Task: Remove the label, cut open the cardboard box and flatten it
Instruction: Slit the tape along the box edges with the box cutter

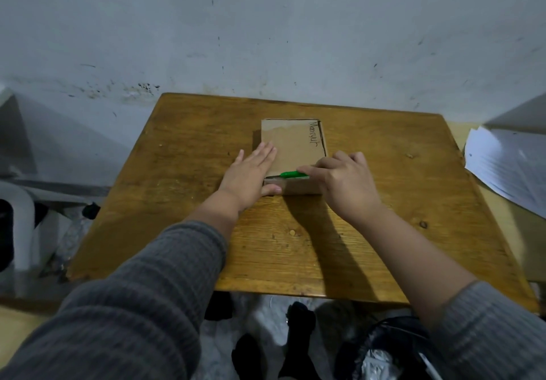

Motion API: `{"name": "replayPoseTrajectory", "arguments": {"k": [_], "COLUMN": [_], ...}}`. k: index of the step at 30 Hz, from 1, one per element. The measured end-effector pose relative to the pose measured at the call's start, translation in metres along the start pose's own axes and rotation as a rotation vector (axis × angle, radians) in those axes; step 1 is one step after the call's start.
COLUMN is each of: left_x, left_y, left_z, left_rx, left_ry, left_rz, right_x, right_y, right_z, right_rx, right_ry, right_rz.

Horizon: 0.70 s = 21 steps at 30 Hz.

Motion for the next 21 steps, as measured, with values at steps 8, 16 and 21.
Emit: {"name": "replayPoseTrajectory", "arguments": {"k": [8,16,21], "left_x": [0.005,0.026,0.032], "left_y": [0.0,-0.008,-0.018], "left_z": [-0.002,-0.006,0.0], "left_rx": [-0.011,-0.004,-0.062], "left_ry": [-0.063,-0.156,-0.073], "left_rz": [0.013,0.072,0.082], "right_x": [0.032,0.036,0.032], "right_y": [0.011,0.013,0.01], "right_z": [-0.007,-0.013,-0.011], "right_rx": [-0.051,-0.057,-0.071], "right_ry": [0.078,0.107,0.119], "right_rz": [0.04,0.052,0.007]}}
Point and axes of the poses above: each hand's wrist, its own y-axis away from the middle knuckle, its own z-axis out of the palm, x = y × z, the point moved 3 cm from there along -y, towards the middle knuckle, and after that the axes turned 11 degrees about x, right-handed, at the moved point
